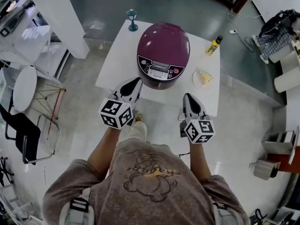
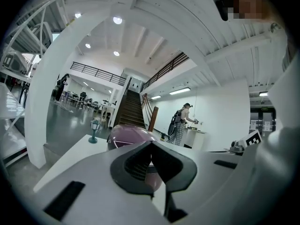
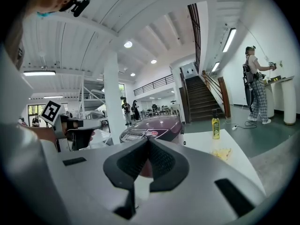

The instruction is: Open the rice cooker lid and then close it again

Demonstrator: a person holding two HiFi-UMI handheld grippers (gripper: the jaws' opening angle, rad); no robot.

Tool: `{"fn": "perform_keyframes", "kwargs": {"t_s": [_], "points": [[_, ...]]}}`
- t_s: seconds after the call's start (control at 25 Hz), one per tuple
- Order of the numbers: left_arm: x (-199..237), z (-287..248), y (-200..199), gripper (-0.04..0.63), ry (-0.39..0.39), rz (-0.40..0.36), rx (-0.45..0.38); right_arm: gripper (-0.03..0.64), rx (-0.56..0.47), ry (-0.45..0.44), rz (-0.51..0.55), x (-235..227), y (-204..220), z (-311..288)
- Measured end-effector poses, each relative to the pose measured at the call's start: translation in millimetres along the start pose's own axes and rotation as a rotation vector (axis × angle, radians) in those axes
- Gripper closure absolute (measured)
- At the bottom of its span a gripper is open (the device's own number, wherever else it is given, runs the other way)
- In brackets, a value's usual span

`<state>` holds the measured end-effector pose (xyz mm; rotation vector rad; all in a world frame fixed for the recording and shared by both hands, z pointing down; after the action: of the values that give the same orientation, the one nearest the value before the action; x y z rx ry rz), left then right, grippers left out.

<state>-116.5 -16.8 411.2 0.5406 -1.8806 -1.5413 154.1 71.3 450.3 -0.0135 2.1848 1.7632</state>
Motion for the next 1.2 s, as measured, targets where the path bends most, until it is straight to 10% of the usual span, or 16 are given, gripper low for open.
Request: {"fn": "perform_keyframes", "kwargs": {"t_s": [1.2], "points": [[79.8,-156.4,-42.3,0.574,0.231,-0.015,0.077,0.614,-0.034,0.125,0.002,-46.9,-51.1,-135.0]]}}
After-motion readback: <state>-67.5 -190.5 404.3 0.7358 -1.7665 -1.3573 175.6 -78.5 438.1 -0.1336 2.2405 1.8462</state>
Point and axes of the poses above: the fingertips, and each gripper's own axes: z backward along the fingers, x to its left, y out of its underside, the point moved 8 cm from there along z, backward along the fingers, and after that the axes turned 3 degrees about -z, right-handed, at the moved point
